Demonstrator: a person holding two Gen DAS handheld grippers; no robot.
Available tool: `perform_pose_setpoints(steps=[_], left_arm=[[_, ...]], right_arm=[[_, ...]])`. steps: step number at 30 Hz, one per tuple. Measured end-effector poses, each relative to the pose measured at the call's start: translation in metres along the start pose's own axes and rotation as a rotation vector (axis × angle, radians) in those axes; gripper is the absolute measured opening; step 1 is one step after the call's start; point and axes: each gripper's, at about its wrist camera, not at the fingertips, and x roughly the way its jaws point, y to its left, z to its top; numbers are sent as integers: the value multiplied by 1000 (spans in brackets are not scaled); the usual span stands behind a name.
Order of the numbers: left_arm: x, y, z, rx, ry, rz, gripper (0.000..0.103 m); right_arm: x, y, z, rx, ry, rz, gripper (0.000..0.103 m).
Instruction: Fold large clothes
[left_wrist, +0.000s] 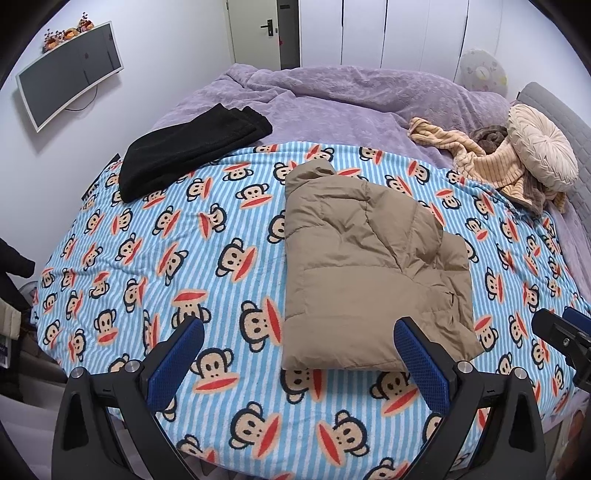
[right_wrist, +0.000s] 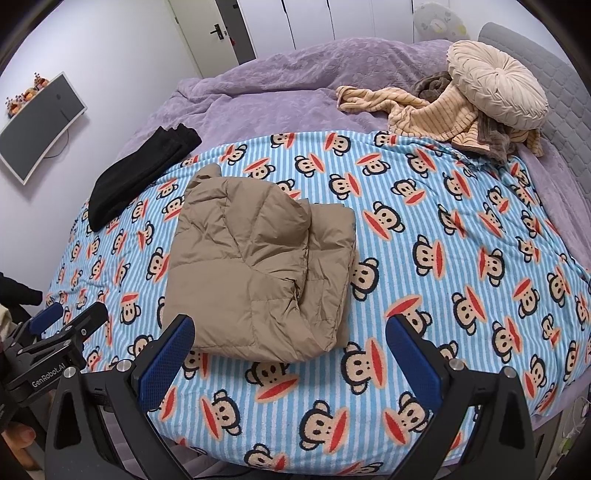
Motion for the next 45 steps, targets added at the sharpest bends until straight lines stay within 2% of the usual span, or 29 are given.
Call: perform_pose_setpoints(steps=[45], left_arm=[[-1,3,0,-5,-3,10,103]], right_arm=[[-1,-1,-1,-5,0,4,103]])
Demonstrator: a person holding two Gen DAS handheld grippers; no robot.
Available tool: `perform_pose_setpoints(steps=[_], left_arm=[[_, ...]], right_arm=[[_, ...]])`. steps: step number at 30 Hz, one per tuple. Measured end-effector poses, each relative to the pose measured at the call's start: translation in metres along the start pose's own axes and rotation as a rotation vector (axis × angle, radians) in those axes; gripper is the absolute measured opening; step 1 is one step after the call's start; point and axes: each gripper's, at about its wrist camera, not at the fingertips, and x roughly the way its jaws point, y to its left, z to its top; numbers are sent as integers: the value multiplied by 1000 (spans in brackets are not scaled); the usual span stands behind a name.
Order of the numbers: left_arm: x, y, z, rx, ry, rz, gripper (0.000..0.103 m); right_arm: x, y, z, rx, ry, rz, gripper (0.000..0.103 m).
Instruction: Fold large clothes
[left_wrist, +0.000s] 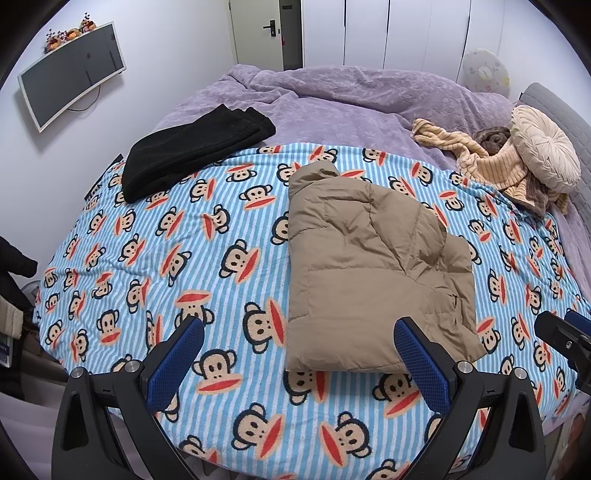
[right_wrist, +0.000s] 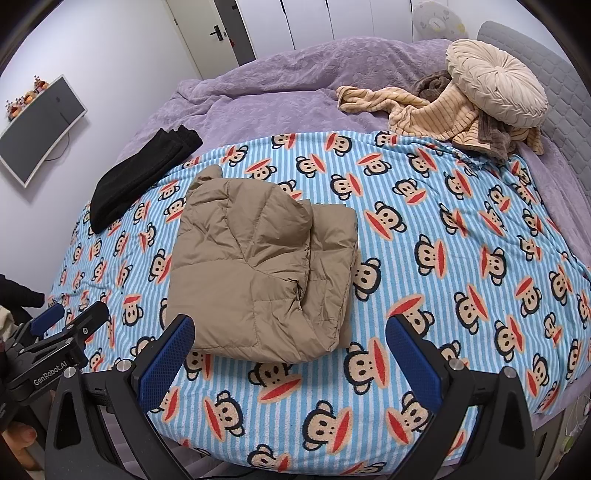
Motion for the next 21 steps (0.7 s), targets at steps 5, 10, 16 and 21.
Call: perform_pose_setpoints(steps=[5,10,16,21], left_arm=[[0,0,0,0,1,-1,103],[0,-1,1,1,1,-1,103],[0,-1,1,-1,2,-1,103],[0,-1,1,3,2,1,103]], right_arm=[[0,0,0,1,1,1,103],[0,-1,0,-1,1,2,103],[0,-3,1,0,0,2,103],[0,-4,1,0,4,5,103]])
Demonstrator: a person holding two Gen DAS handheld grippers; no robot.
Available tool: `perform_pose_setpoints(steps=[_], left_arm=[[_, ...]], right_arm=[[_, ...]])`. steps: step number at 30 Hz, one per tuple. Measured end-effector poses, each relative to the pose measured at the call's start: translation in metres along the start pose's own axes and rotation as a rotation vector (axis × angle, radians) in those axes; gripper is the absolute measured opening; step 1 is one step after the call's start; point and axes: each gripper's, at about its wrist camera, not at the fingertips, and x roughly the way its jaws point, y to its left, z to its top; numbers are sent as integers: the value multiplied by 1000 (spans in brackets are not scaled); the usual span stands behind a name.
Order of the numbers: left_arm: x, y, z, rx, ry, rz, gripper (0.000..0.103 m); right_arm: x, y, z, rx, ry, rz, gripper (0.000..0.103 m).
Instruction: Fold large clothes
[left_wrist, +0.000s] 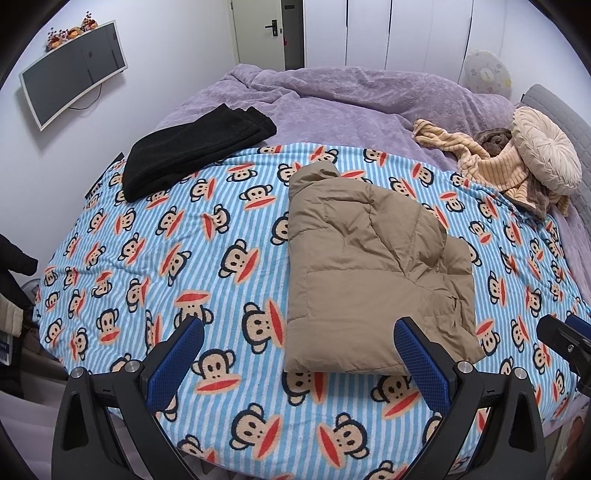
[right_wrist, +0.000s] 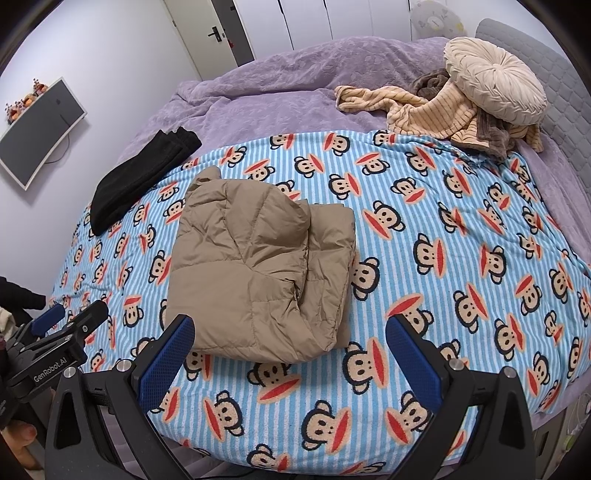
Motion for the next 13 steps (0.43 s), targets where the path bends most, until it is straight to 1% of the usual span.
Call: perform_pose_setpoints(steps=[9,13], left_arm=[[-2,-3,1,-8,-17,9,103],[-4,-8,-1,-12,-15,1,103]], right_arm=[[0,1,-2,3,0,-1,103],[-1,2,-2,1,-1,-1,103]])
